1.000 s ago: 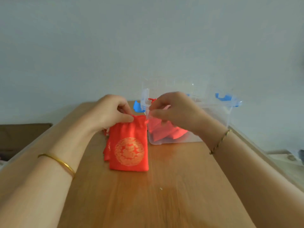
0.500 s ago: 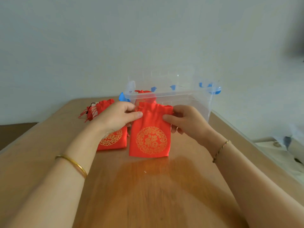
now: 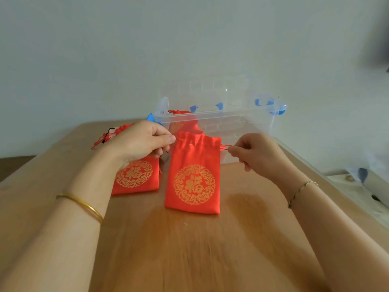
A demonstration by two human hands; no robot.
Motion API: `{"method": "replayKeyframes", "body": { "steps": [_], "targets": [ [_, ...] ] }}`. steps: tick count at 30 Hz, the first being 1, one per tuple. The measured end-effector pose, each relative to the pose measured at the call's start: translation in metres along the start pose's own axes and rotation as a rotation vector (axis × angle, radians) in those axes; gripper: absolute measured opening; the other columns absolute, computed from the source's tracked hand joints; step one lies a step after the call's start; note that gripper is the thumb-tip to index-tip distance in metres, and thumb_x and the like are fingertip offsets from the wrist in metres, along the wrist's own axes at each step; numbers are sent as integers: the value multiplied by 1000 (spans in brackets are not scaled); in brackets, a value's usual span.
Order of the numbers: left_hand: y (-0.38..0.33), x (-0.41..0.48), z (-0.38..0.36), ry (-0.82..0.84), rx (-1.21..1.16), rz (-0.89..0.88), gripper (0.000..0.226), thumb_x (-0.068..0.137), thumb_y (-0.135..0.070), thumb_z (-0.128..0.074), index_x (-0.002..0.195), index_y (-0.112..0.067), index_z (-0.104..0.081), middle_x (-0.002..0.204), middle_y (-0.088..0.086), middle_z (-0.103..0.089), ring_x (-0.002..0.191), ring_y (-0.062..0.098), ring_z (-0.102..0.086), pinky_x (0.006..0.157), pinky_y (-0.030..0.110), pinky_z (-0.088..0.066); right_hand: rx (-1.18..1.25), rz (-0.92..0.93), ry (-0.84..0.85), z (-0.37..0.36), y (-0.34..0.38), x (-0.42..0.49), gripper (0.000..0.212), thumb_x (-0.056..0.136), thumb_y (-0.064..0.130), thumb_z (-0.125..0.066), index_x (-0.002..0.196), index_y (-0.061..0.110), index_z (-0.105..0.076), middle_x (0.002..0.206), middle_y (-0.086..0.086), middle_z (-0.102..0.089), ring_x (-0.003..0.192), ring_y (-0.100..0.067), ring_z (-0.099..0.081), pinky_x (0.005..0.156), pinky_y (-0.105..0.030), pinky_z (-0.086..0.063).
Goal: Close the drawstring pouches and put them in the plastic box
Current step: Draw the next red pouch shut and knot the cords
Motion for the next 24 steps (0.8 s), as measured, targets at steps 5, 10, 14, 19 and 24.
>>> {"method": "replayKeyframes", "body": {
  "steps": [5,10,14,19,24],
  "targets": [
    [10,-1,10,-35,-133,75,17,90,-17,-55,82,-6,-65,64,-1,-52,41,-2,-46,46,11,-44,376,-131,142,-3,-3,-4,32,92,31,-54,69,9,-55,58,-2,-52,39,-8,-44,45,-21,-35],
    [20,-5,20,-36,-240,161,37,95,-30,-48,69,-9,-66,52,-5,-49,43,3,-41,46,15,-39,1175,-419,303,-10,-12,-3,28,93,28,-50,68,16,-52,53,5,-50,38,-4,-41,36,-12,-31],
    [25,-9,38,-144,-327,224,50,95,-30,-48,49,-11,-59,48,0,-45,38,7,-37,45,19,-33,1337,-557,124,0,-25,0,28,94,23,-48,67,18,-46,44,8,-46,32,-1,-36,32,-10,-27],
    [-16,-14,31,-2,-638,-69,46,87,-33,-47,45,-18,-57,82,1,-70,75,11,-62,62,20,-50,1004,-239,-64,13,3,-4,27,91,21,-55,65,14,-53,54,2,-50,38,-6,-40,37,-14,-32],
    [-45,-12,9,67,-663,-163,31,92,-28,-45,73,-12,-65,73,2,-67,67,14,-63,67,24,-52,788,98,-27,22,70,-2,28,92,21,-53,65,14,-57,57,1,-55,45,-10,-44,44,-18,-35]
  ]
}}
Point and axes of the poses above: each hand's wrist, its own x-axis towards the middle knuckle, its own z-axis out of the back of the hand, y = z × x, the point moved 4 cm from there along x, towards the middle knuckle
